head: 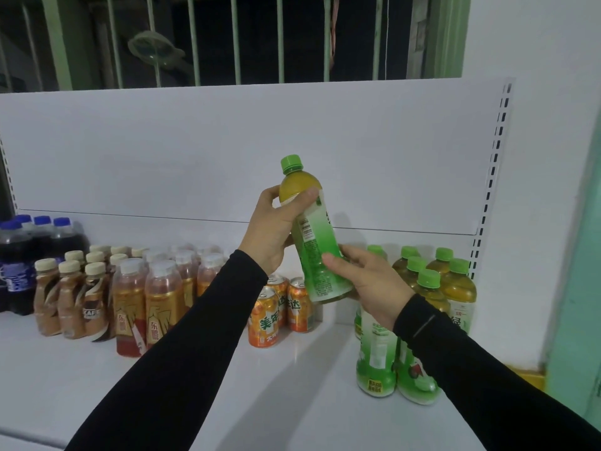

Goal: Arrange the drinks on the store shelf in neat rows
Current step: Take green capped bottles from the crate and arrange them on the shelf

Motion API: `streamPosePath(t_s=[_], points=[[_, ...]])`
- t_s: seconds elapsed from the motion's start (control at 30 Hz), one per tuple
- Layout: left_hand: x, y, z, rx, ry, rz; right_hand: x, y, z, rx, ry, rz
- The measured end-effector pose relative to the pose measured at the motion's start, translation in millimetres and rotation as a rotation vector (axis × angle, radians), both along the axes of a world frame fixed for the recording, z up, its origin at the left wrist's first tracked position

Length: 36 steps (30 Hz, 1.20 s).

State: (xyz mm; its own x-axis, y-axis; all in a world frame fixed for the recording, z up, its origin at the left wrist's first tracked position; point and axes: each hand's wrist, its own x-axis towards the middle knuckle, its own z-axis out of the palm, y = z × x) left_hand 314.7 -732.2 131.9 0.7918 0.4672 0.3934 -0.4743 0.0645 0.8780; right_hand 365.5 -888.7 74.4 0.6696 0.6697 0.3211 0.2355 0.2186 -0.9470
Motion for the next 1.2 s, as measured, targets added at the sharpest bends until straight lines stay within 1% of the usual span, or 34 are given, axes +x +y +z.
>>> streamPosePath(t_s=[0.17, 0.23, 0.27, 0.3, 0.33, 0.4, 0.43, 0.47, 0.53, 0.67, 0.77, 0.9, 1.0, 1.07, 1.1, 1.13, 1.2], points=[[-1, 3, -5, -0.032, -0.001, -0.167, 5, -8, 1, 0.007, 0.174, 0.188], [0, 2, -7, -0.045, 0.014, -0.139, 6, -7, -3, -0.002, 0.207, 0.222], [1, 1, -6, -0.048, 0.027, -0.103, 6, -6, -5, -0.011, 0.185, 0.207], [1, -1, -5, -0.043, 0.039, -0.060, 4, -7, -6, -0.030, 0.132, 0.172], [1, -2, -5, -0.028, 0.047, -0.014, 3, -6, -5, -0.061, 0.036, 0.107], [2, -4, -2, 0.020, 0.046, 0.069, 0, -5, -4, -0.144, -0.210, -0.063], [3, -6, -1, 0.045, 0.040, 0.099, -1, -3, -3, -0.172, -0.295, -0.139], [3, -7, 0, 0.066, 0.034, 0.119, 0, -1, -4, -0.177, -0.323, -0.187], [2, -9, 2, 0.099, 0.030, 0.139, 1, 1, -4, -0.119, -0.263, -0.186], [-6, -4, 7, 0.123, 0.057, 0.064, 1, -2, -5, 0.035, 0.029, 0.036], [-9, 1, 4, 0.084, 0.041, 0.014, 0, -4, -4, 0.058, 0.128, 0.130], [-10, 2, 3, 0.127, 0.033, 0.018, 2, -3, -3, 0.077, 0.158, 0.158], [-12, -1, 1, 0.267, 0.083, 0.032, 4, 0, -4, 0.078, 0.153, 0.133], [-11, -6, -4, 0.377, 0.127, 0.053, 4, 3, -4, 0.061, 0.123, 0.074], [-9, -8, -7, 0.399, 0.130, 0.070, 4, 5, -4, 0.054, 0.105, 0.041], [-6, -8, -9, 0.403, 0.127, 0.087, 3, 7, -4, 0.051, 0.085, 0.013], [-2, -6, -9, 0.350, 0.126, 0.098, 1, 8, -5, 0.044, 0.015, -0.043]])
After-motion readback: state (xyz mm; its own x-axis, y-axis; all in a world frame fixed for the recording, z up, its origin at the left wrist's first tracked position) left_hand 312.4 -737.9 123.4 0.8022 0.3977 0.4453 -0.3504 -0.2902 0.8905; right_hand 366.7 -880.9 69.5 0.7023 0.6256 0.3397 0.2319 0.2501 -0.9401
